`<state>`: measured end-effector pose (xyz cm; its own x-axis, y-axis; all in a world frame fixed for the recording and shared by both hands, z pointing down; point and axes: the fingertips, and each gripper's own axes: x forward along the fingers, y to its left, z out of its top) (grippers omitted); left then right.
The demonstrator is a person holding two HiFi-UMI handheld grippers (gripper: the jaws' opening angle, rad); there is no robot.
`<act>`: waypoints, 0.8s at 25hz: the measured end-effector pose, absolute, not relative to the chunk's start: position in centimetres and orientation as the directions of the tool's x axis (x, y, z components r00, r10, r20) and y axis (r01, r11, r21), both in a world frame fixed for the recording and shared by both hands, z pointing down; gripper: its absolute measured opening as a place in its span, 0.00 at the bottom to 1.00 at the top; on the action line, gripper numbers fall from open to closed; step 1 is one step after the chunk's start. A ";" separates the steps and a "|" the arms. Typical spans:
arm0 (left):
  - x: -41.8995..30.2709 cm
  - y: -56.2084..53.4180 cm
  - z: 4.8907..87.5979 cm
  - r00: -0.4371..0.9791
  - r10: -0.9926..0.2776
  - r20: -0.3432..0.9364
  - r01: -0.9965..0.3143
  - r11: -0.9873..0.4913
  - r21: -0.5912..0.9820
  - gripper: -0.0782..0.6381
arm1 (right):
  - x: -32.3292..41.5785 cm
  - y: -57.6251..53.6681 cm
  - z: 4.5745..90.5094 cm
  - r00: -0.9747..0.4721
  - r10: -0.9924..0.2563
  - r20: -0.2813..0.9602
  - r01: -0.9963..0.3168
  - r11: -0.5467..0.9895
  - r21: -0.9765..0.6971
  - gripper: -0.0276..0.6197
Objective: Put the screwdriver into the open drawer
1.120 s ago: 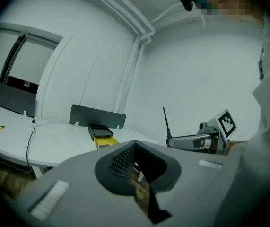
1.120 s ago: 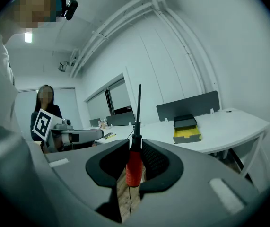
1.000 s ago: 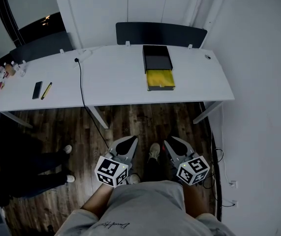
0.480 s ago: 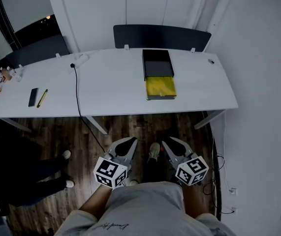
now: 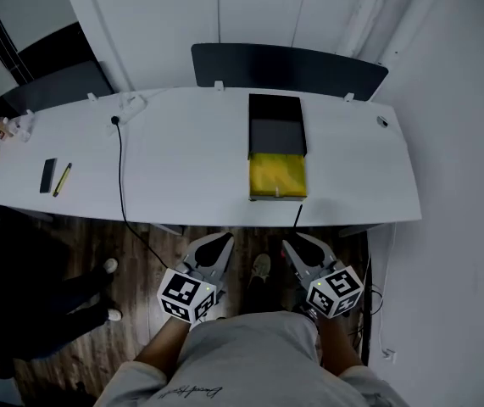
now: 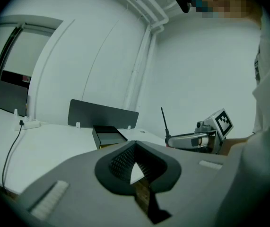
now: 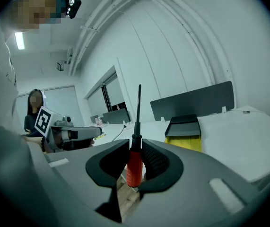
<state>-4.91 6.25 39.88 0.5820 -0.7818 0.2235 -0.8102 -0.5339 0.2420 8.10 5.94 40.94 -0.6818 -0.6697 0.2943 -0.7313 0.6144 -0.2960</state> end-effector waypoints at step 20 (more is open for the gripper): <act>-0.2 -9.2 38.7 0.483 -0.847 0.221 -0.869 -0.434 0.238 0.11 | 11.6 -10.0 40.3 -0.774 -0.557 0.300 -0.630 0.721 -0.288 0.19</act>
<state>-0.25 -9.18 38.70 0.4834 -0.8471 0.2206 -0.8690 -0.4338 0.2380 11.59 -9.99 40.30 -0.7744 -0.5570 0.2999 -0.6302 0.7213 -0.2875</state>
